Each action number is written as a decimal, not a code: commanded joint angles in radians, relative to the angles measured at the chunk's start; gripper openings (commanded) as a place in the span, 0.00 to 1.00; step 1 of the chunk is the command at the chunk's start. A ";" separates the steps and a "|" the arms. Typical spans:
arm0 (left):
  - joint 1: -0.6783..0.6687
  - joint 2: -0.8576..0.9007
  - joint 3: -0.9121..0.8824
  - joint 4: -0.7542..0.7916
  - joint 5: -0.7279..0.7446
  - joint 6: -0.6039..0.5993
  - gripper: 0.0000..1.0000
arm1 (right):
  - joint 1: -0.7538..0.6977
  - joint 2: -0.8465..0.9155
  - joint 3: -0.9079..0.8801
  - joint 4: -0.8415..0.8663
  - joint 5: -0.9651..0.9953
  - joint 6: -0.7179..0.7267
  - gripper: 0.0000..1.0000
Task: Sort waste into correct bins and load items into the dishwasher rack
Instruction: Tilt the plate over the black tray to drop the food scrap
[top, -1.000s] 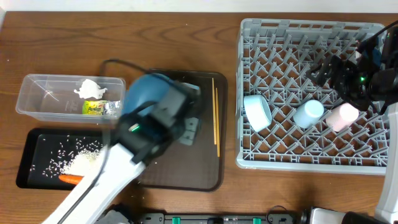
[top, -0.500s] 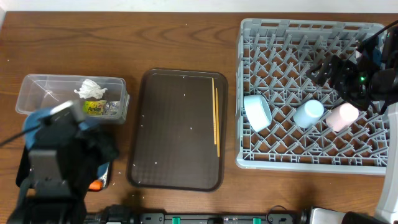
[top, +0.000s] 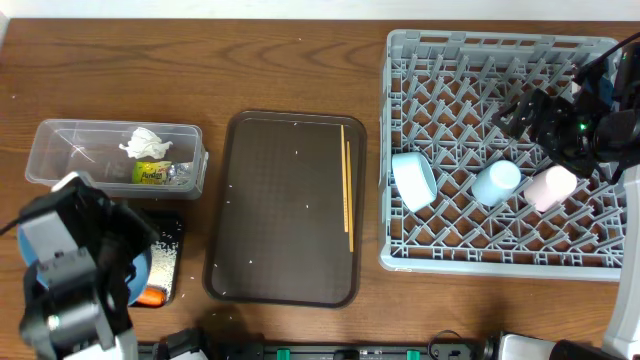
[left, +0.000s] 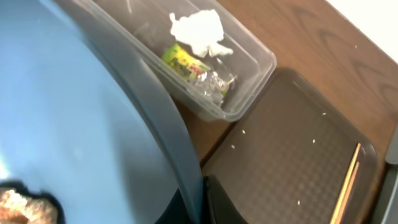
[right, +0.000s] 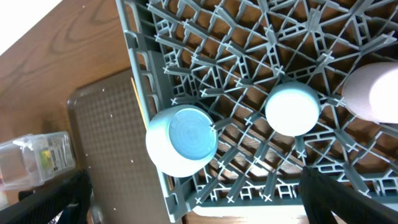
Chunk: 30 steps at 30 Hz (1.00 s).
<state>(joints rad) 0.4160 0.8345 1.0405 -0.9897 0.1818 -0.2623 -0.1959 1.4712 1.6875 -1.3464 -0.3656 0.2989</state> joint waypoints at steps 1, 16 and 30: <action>0.085 0.028 -0.061 0.073 0.230 0.077 0.06 | 0.001 0.001 0.003 -0.005 0.002 -0.027 0.99; 0.735 0.076 -0.130 0.188 1.236 0.317 0.06 | 0.001 0.001 0.003 -0.008 0.003 -0.043 0.99; 0.903 0.241 -0.246 0.188 1.391 0.420 0.06 | 0.001 0.001 0.003 -0.010 0.003 -0.042 0.99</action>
<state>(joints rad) 1.3140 1.0920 0.7784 -0.8070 1.5021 0.1173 -0.1959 1.4712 1.6875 -1.3544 -0.3656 0.2737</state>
